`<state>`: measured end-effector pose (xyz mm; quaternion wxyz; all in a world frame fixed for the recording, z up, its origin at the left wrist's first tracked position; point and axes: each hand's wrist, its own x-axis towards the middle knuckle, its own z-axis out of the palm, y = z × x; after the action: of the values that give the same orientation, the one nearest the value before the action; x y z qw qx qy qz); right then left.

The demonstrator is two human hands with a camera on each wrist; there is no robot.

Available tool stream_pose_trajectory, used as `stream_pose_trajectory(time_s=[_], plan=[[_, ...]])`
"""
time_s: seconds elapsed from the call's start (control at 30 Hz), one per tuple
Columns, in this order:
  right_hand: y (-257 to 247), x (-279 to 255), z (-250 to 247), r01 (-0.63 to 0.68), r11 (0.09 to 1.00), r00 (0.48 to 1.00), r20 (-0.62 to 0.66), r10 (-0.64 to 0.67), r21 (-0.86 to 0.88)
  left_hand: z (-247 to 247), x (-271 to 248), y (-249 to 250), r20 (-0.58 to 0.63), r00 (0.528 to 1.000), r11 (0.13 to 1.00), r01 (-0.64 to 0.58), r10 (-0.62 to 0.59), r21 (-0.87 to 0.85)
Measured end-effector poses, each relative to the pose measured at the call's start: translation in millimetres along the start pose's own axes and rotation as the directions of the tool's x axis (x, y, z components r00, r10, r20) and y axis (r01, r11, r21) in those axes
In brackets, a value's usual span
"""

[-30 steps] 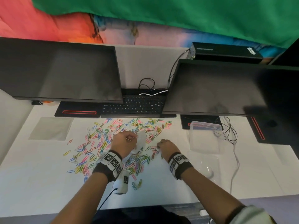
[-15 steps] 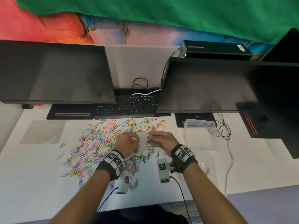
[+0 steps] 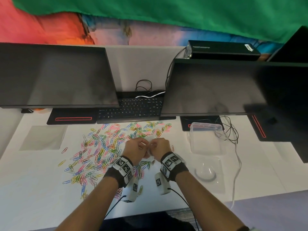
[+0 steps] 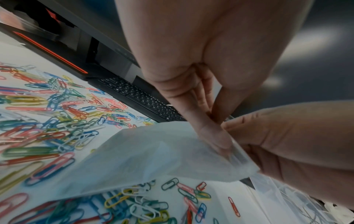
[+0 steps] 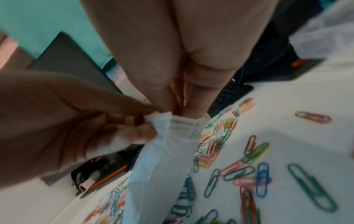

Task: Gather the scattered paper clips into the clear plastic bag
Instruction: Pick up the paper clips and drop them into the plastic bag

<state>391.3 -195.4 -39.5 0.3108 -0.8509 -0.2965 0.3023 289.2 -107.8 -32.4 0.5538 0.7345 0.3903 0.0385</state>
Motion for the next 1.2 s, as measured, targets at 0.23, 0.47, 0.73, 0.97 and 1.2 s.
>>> stream_pose_trajectory(time_s=[0.23, 0.47, 0.73, 0.97, 1.2], plan=[[-12, 4, 0, 0.031, 0.991, 0.997, 0.079, -0.02, -0.131, -6, 3, 3, -0.015, 1.0, 1.0, 0.003, -0.004, -0.027], [-12, 5, -21, 0.26, 0.964, 0.961, 0.112, -0.252, -0.06, -19, 6, -4, -0.08, 0.996, 0.997, 0.037, -0.043, -0.071], [78, 90, -41, -0.112, 0.962, 0.989, -0.122, 0.083, -0.248, -41, -5, -6, -0.137, 0.988, 0.993, 0.058, -0.073, -0.108], [69, 101, -9, 0.18, 0.825, 0.984, 0.093, -0.155, -0.536, -58, -14, -16, -0.171, 0.982, 0.993, 0.061, -0.077, -0.098], [60, 83, 16, 0.414, 0.643, 0.909, 0.26, -0.325, -0.644, -50, -12, -16, -0.129, 0.989, 0.995, 0.067, -0.077, -0.075]])
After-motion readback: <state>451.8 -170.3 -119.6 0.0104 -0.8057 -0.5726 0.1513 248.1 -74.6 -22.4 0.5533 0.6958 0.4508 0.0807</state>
